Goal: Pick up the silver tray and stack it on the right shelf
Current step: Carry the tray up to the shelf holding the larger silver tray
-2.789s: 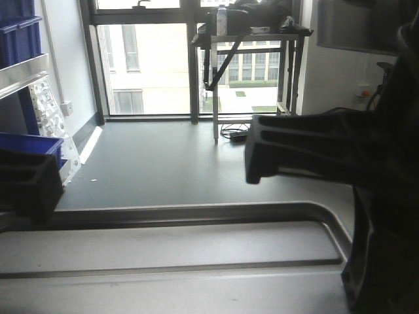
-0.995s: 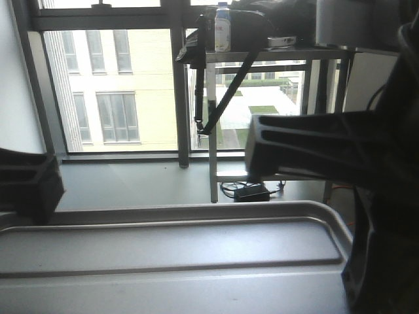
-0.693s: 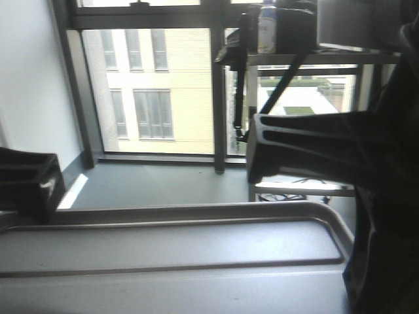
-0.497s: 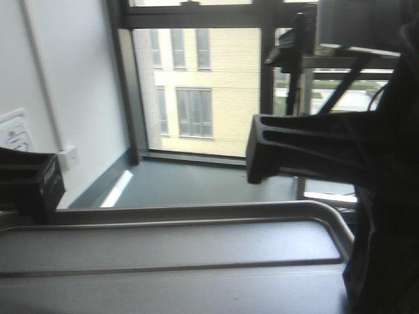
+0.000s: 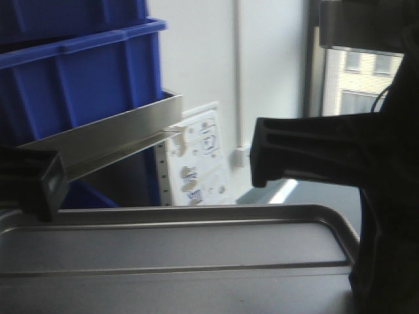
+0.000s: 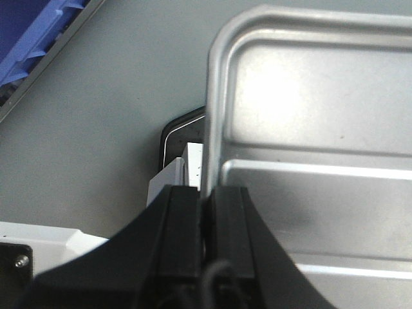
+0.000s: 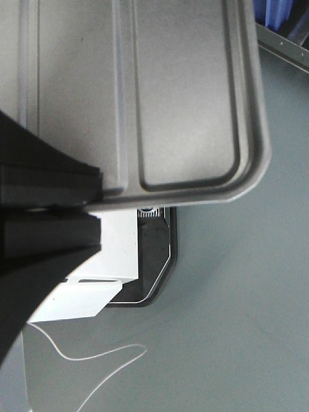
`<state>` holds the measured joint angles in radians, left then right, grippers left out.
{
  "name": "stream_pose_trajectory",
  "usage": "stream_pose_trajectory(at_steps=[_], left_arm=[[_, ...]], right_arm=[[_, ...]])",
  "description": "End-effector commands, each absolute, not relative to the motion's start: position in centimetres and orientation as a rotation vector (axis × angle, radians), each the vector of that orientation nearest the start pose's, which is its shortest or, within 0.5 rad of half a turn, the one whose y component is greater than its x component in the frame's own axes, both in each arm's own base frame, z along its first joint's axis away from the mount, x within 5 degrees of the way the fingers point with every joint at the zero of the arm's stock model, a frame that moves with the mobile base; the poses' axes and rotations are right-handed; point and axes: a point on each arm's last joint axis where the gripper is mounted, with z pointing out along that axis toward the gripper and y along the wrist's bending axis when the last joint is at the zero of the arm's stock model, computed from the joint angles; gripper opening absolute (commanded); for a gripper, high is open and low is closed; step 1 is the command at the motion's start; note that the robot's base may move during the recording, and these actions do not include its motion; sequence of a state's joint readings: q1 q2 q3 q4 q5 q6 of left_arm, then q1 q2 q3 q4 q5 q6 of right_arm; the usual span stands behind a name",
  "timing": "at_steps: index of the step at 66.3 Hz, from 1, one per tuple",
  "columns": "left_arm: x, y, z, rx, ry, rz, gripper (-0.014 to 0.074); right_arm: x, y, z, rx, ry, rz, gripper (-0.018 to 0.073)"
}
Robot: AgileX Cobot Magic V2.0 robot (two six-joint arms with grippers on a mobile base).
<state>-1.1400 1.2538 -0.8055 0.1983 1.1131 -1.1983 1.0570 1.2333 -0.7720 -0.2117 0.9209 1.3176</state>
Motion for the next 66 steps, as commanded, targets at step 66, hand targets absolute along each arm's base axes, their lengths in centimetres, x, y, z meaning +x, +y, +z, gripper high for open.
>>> stream_pose_trajectory(at_steps=[66], left_arm=[[9.3,-15.5,25.6,0.013,2.961,0.250,-0.0100]], right_arm=[[10.7,14.0,25.4,0.288,2.909,-0.245,0.0052]])
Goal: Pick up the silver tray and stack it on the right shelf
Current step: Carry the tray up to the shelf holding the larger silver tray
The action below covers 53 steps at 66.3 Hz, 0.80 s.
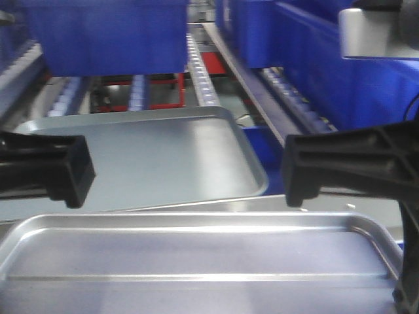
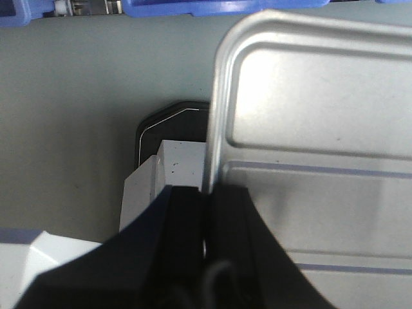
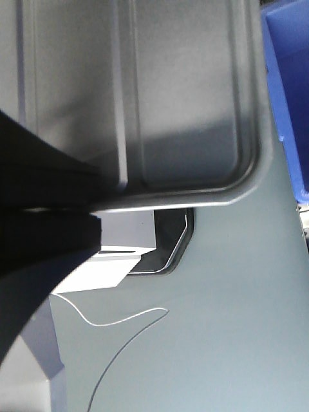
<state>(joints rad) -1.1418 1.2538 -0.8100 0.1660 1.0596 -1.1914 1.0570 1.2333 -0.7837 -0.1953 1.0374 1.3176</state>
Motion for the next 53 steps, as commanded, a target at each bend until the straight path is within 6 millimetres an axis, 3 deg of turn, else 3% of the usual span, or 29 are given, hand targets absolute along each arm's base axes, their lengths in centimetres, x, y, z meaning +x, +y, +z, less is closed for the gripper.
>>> stream_pose_trajectory(at_steps=[1,53], left_arm=[[9.31,-15.53,25.57,0.013,2.961,0.250,-0.0100],[9.30,-15.54,25.56,0.012,2.962,0.249,-0.0100]], right_arm=[[10.72,13.96,25.39,0.288,2.909,-0.245,0.0052],[10.72,13.96,25.39,0.288,2.909,-0.245,0.0052]])
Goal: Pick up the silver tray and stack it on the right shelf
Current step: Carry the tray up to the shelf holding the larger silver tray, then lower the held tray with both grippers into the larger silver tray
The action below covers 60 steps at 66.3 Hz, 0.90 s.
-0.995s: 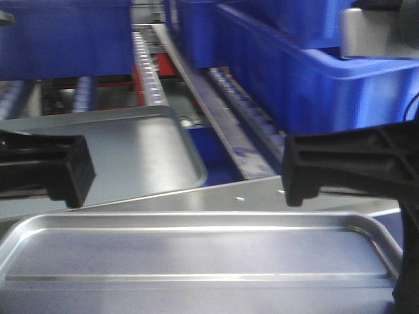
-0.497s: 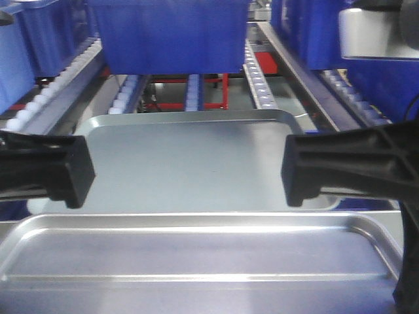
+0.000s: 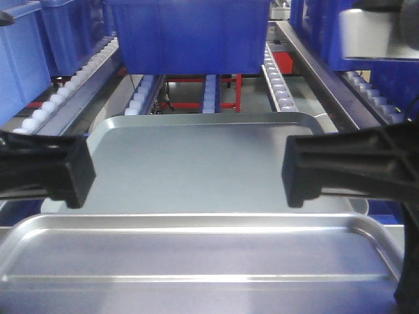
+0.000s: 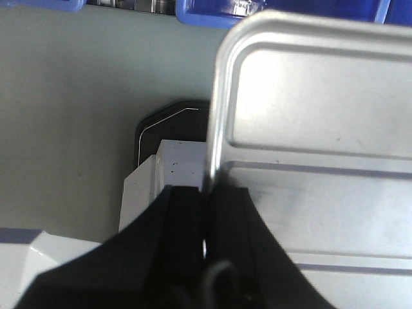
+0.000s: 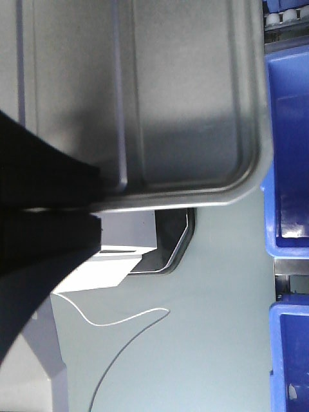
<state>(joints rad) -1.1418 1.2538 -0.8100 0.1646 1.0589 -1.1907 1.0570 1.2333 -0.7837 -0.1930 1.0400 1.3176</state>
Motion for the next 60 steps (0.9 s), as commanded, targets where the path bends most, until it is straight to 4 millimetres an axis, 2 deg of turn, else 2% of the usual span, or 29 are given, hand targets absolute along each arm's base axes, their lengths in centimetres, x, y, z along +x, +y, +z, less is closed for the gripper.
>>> stream_pose_trajectory(at_steps=[1,60], left_arm=[[9.30,-15.54,25.56,0.012,2.962,0.249,-0.0100],[9.30,-15.53,25.57,0.013,2.961,0.250,-0.0100]], right_arm=[[10.72,13.96,25.39,0.288,2.909,-0.245,0.0052],[10.76,14.04,25.38,0.286,2.907,-0.231,0.0052]])
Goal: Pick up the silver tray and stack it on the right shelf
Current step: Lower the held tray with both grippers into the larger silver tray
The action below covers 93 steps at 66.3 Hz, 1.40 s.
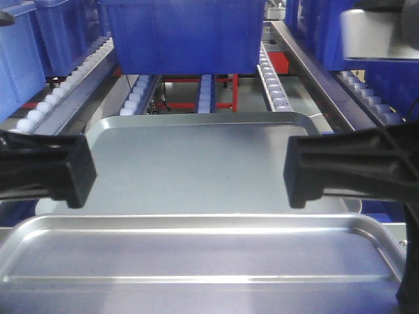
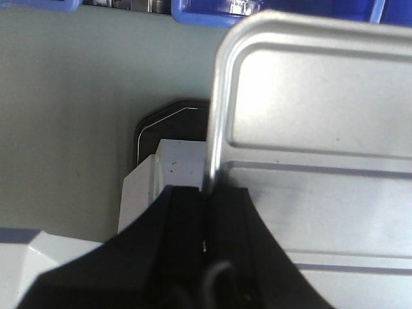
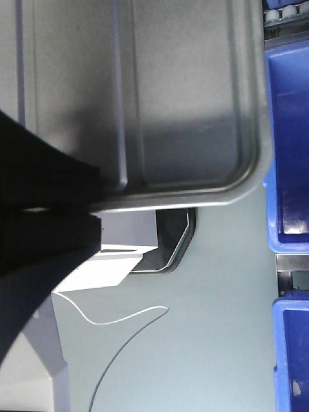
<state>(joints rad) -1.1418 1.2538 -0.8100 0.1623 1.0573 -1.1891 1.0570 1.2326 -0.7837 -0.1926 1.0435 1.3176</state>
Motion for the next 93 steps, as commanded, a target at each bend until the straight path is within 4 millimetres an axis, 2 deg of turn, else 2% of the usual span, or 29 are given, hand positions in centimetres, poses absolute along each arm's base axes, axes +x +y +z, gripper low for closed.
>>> stream_pose_trajectory(at_steps=[1,19,26,35,39,49,62,70,79,93], left_arm=[[9.3,-15.5,25.6,0.013,2.961,0.250,-0.0100],[9.4,-15.6,25.6,0.041,2.948,0.239,-0.0100],[9.8,-16.1,25.6,0.150,2.925,0.172,-0.0099],[11.3,-16.6,26.0,0.211,2.873,0.014,-0.0099],[12.4,-16.6,26.4,0.221,2.848,-0.054,-0.0099],[15.6,-16.1,27.5,0.240,2.762,-0.184,-0.0099],[20.8,-15.7,28.2,0.259,2.669,-0.223,-0.0099],[23.9,-15.8,28.4,0.239,2.616,-0.232,-0.0099],[27.0,-16.5,27.7,0.226,2.592,-0.254,-0.0099],[30.1,-17.5,25.4,0.204,2.577,-0.260,-0.0099]], right_arm=[[10.8,14.0,25.4,0.286,2.907,-0.231,0.0052],[10.9,14.2,25.5,0.266,2.901,-0.204,0.0052],[11.4,15.0,25.9,0.153,2.870,-0.097,0.0052],[13.2,16.2,27.4,0.041,2.758,0.113,0.0052],[14.1,16.4,28.2,0.016,2.719,0.175,0.0052],[17.3,15.8,29.2,0.084,2.661,0.202,0.0052],[22.3,15.4,29.4,0.114,2.579,0.217,0.0052],[25.1,15.6,28.8,0.170,2.539,0.247,0.0052],[28.2,15.8,27.5,0.209,2.507,0.273,0.0052],[31.4,16.3,25.5,0.216,2.497,0.257,0.0052]])
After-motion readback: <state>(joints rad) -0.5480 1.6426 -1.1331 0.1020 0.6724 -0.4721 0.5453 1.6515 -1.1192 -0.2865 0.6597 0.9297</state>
